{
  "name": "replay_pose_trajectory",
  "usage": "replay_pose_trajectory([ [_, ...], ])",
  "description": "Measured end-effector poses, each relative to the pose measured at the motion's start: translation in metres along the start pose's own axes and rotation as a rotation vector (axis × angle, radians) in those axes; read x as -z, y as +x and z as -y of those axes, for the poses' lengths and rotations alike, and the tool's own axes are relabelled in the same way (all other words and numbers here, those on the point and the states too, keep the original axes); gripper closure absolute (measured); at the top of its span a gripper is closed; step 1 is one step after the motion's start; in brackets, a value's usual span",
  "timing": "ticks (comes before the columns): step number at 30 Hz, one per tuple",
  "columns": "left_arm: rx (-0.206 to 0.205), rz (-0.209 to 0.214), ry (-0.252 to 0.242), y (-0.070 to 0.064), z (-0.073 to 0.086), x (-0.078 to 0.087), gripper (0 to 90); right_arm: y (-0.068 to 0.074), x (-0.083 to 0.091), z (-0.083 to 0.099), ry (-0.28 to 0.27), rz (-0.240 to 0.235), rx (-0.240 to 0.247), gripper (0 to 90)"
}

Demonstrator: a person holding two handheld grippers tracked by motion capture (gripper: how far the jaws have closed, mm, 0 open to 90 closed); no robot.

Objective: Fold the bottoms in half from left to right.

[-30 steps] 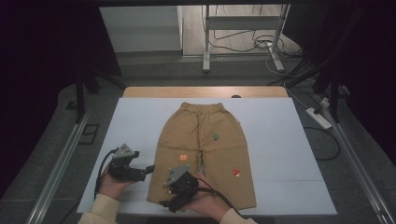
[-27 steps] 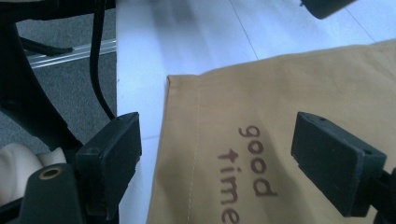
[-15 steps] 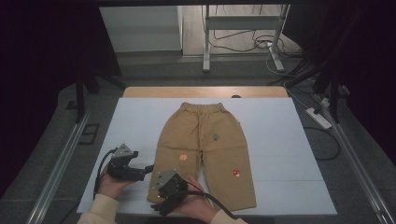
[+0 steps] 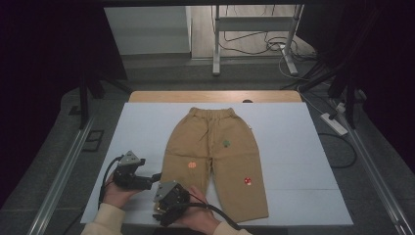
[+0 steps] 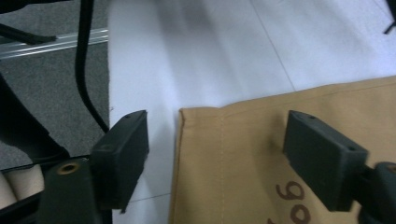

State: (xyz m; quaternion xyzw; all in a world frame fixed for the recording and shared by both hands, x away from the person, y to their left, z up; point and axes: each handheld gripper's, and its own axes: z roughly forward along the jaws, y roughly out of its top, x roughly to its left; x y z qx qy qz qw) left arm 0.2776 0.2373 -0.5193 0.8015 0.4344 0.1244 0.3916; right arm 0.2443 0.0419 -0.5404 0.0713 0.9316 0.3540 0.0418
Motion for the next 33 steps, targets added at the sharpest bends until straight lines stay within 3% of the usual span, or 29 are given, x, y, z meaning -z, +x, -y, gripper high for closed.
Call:
replay_pose_trajectory([
  [1, -0.001, -0.001, 0.002, 0.001, 0.0, 0.0, 9.6, 0.0, 0.0, 0.0, 0.0, 0.0, 0.0, 26.4],
  [4, 0.0, -0.003, 0.003, 0.001, 0.001, 0.001, 9.6, -0.002, 0.003, -0.001, 0.007, 0.018, -0.016, 41.8],
  [7, 0.001, -0.006, 0.002, 0.001, 0.0, 0.001, 9.6, -0.004, 0.005, -0.001, 0.012, 0.02, -0.027, 49.3],
  [8, 0.001, -0.009, 0.002, 0.001, 0.0, 0.001, 9.6, -0.005, 0.007, 0.0, 0.014, 0.032, -0.031, 57.9],
  [11, 0.0, -0.009, 0.001, 0.001, 0.0, 0.001, 9.6, -0.007, 0.01, 0.0, 0.03, 0.046, -0.031, 70.1],
  [16, -0.004, -0.009, 0.004, 0.001, 0.0, 0.0, 9.6, -0.011, 0.013, 0.003, 0.029, 0.042, -0.033, 82.8],
  [22, -0.002, -0.013, 0.004, 0.001, -0.004, -0.004, 9.6, -0.017, 0.022, 0.011, 0.004, 0.014, -0.059, 85.7],
  [29, -0.004, -0.029, 0.018, 0.004, -0.021, -0.017, 9.6, -0.018, 0.027, 0.015, -0.034, -0.016, -0.031, 85.7],
  [33, -0.006, -0.037, 0.021, 0.005, -0.029, -0.021, 9.6, -0.024, 0.031, 0.017, -0.046, -0.057, -0.041, 85.9],
])
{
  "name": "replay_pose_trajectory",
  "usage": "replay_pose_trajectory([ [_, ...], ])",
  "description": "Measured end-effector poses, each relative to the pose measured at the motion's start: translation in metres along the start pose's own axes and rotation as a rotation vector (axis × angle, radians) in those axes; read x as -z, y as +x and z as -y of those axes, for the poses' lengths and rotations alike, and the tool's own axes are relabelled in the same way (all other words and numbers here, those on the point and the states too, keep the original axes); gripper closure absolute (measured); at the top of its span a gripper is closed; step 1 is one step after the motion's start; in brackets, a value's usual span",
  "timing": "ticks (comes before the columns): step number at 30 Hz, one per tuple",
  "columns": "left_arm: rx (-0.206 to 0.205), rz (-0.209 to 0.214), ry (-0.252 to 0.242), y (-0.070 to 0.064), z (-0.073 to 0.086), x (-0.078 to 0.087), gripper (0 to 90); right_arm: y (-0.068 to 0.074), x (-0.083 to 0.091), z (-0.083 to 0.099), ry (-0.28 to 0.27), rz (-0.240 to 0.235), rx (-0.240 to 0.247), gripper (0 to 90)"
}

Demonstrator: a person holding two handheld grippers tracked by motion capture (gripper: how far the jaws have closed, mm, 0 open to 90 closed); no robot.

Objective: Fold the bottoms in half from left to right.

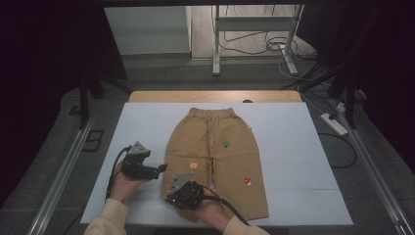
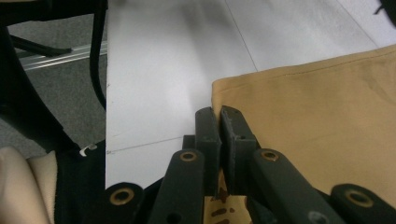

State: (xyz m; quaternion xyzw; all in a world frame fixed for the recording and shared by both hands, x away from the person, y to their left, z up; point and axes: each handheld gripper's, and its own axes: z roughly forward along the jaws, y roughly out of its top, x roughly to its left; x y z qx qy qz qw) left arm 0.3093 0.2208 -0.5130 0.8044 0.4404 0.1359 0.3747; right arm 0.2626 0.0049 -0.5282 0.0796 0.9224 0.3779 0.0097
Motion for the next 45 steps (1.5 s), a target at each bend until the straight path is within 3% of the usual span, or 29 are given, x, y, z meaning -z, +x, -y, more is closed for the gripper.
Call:
replay_pose_trajectory([
  [14, 0.011, 0.03, 0.005, 0.007, -0.021, -0.01, 10.6, -0.001, 0.003, 0.0, -0.011, -0.009, -0.009, 85.9],
  [32, 0.028, 0.016, 0.029, 0.023, -0.042, -0.035, 11.8, -0.001, 0.004, 0.001, -0.015, -0.009, -0.005, 85.9],
  [36, 0.022, 0.008, 0.065, 0.026, -0.045, -0.044, 12.1, -0.001, 0.004, 0.001, -0.015, -0.009, -0.004, 85.9],
  [45, 0.02, 0.007, 0.084, 0.031, -0.059, -0.062, 13.6, -0.001, 0.004, 0.002, -0.008, -0.006, 0.0, 85.9],
])
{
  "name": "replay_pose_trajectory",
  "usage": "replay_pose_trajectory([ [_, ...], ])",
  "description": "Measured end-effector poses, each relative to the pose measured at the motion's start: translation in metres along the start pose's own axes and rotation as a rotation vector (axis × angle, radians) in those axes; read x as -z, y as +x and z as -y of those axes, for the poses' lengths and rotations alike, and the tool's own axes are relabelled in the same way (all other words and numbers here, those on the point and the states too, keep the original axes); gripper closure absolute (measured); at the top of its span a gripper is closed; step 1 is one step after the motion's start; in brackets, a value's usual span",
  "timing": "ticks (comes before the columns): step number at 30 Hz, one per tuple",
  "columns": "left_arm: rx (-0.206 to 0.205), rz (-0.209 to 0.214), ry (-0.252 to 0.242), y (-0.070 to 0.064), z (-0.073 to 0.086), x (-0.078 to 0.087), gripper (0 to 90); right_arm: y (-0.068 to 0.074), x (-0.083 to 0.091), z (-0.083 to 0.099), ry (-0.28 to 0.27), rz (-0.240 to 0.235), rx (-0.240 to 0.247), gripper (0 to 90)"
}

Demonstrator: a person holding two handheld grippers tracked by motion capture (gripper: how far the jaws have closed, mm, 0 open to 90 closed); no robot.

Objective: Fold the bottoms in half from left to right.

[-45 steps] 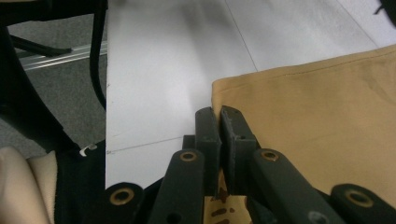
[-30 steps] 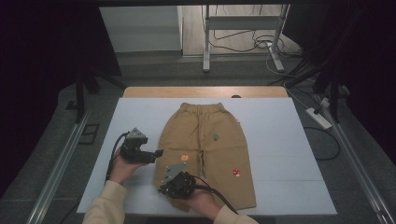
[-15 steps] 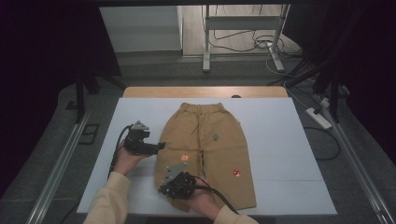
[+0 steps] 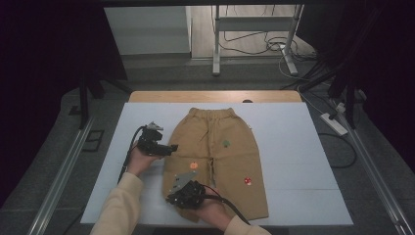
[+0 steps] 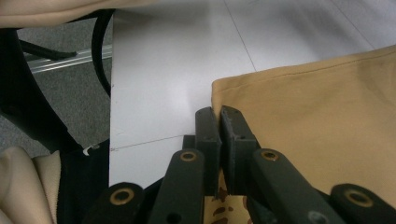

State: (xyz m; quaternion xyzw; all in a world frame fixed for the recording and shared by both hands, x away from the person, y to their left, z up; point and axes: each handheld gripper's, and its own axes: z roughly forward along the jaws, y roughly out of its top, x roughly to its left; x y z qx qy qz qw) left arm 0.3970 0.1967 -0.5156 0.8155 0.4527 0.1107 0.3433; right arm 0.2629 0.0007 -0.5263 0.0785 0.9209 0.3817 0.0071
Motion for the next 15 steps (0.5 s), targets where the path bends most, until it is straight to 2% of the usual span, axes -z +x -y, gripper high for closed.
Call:
replay_pose_trajectory([
  [3, 0.002, -0.004, -0.003, 0.001, -0.004, -0.005, 14.4, 0.0, 0.0, 0.0, -0.001, 0.002, 0.001, 85.9],
  [6, 0.0, -0.006, 0.021, 0.002, -0.006, -0.011, 14.4, 0.0, 0.0, 0.0, -0.008, 0.001, -0.001, 85.9],
  [15, 0.009, 0.005, 0.05, 0.004, -0.004, -0.018, 15.3, 0.0, 0.001, 0.0, -0.01, -0.002, 0.0, 85.9],
])
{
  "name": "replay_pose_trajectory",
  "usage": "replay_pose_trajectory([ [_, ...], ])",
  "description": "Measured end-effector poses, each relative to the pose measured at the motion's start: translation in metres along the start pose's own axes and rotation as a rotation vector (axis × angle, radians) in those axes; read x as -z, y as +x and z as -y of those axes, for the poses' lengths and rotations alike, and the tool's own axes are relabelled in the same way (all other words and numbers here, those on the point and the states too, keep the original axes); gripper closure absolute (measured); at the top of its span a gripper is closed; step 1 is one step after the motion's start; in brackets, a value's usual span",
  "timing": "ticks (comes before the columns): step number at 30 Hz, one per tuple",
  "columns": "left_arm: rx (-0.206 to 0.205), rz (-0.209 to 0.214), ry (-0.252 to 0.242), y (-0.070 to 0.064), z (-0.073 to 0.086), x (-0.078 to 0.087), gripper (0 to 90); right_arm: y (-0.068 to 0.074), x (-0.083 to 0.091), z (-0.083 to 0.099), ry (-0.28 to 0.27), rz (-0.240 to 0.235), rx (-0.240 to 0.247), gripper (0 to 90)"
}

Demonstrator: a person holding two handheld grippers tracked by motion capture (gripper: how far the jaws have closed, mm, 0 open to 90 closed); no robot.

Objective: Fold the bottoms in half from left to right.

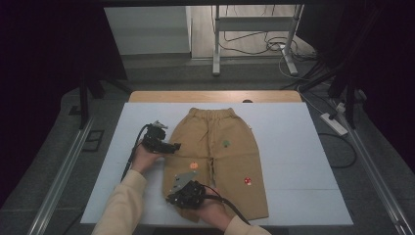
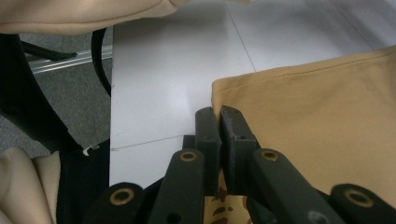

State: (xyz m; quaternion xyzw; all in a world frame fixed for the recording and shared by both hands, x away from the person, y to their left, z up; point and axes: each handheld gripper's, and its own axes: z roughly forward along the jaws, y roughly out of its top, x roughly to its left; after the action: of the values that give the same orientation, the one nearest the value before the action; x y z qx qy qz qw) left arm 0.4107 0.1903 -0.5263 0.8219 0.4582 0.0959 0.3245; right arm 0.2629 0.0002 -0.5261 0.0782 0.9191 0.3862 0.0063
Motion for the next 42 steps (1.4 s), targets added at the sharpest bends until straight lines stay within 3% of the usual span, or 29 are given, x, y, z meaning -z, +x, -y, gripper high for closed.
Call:
replay_pose_trajectory([
  [10, 0.005, 0.01, 0.022, -0.001, 0.002, -0.003, 19.0, 0.001, 0.001, 0.0, -0.002, 0.005, 0.0, 85.9],
  [14, 0.012, 0.02, 0.04, 0.001, 0.003, -0.005, 24.9, 0.001, 0.002, 0.001, -0.003, 0.006, 0.0, 85.9],
  [17, 0.0, 0.009, 0.044, 0.0, 0.004, -0.005, 33.0, 0.001, 0.002, 0.001, -0.003, 0.006, 0.0, 85.9],
  [19, 0.003, 0.006, 0.047, 0.0, 0.004, -0.004, 43.8, 0.001, 0.002, 0.001, 0.006, 0.008, 0.001, 85.9],
  [21, 0.0, 0.008, 0.046, 0.001, 0.005, -0.004, 47.3, 0.001, 0.002, 0.001, 0.0, 0.004, -0.002, 85.9],
  [24, -0.001, 0.009, 0.051, -0.001, 0.005, -0.003, 64.3, 0.0, 0.002, 0.001, 0.0, 0.004, -0.002, 85.9],
  [26, 0.0, 0.035, 0.057, -0.002, 0.005, -0.003, 73.3, 0.0, 0.002, 0.001, -0.002, 0.002, -0.003, 85.9],
  [27, -0.003, 0.043, 0.059, -0.002, 0.005, -0.003, 73.3, 0.0, 0.002, 0.001, -0.002, 0.002, -0.003, 85.9],
  [28, -0.004, 0.06, 0.061, -0.003, 0.005, -0.003, 81.8, 0.0, 0.002, 0.001, -0.002, 0.001, -0.004, 85.9],
  [36, -0.003, 0.078, 0.049, -0.004, 0.004, -0.003, 83.9, 0.0, 0.005, 0.001, -0.003, -0.001, -0.008, 85.9],
  [42, 0.006, 0.098, 0.007, -0.006, 0.002, 0.004, 84.1, 0.001, 0.008, 0.0, -0.021, -0.001, -0.01, 86.0],
])
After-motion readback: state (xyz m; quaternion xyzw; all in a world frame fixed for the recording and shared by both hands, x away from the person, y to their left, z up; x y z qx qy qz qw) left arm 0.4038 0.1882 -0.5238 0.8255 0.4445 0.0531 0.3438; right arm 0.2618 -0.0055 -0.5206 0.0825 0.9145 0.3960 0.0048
